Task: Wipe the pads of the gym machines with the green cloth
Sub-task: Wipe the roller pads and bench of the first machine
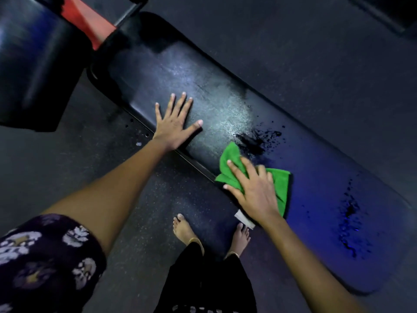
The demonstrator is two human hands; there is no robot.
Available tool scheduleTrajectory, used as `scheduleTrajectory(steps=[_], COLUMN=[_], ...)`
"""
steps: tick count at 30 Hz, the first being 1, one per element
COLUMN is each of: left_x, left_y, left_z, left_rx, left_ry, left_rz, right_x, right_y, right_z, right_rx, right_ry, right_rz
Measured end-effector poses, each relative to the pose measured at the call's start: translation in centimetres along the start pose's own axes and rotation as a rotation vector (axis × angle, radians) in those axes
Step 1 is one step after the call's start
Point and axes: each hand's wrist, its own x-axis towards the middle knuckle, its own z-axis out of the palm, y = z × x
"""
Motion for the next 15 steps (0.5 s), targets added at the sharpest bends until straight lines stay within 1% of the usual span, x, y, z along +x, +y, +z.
scheduleTrajectory(steps=[2,3,4,5,6,8,9,10,11,12,15], left_x=[-0.4,-0.8,-1.3,-1.8,-2.3,-3.0,-3.1,-3.1,-3.1,-3.0,-2.8], left_y=[1.5,2.6,3.8,4.9,5.8,7.5,8.1,8.5,8.8,9.2,9.7], left_z=[0.4,0.7,1.1,1.5,2.1,3.2,3.7,4.1,4.5,4.8,5.5], left_rx=[-0.226,-0.333,-0.407,-0.446,-0.45,-0.396,-0.354,-0.303,-0.248,-0.193,-0.067], left_ry=[0.076,0.126,0.177,0.219,0.243,0.265,0.269,0.269,0.266,0.263,0.282], left_rz=[-0.083,-0.125,-0.155,-0.171,-0.174,-0.2,-0.235,-0.275,-0.311,-0.334,-0.373], right_x=[0.1,0.9,1.8,2.6,2.9,1.6,0.3,-1.2,-2.6,-3.7,-2.6], right_y=[0.6,0.3,-0.3,-1.2,-2.1,-2.4,-1.7,-0.6,0.7,2.2,4.7], right_z=[-0.8,-0.9,-1.0,-1.0,-0.9,-0.5,-0.2,0.0,-0.1,-0.3,-1.5], right_rx=[0.063,0.106,0.135,0.127,0.102,0.049,0.034,0.025,0.013,0.0,0.056], right_ry=[0.036,0.026,-0.002,-0.03,-0.048,-0.085,-0.086,-0.078,-0.07,-0.048,0.008], right_rz=[0.222,0.325,0.383,0.362,0.274,0.036,-0.059,-0.112,-0.11,-0.058,0.208])
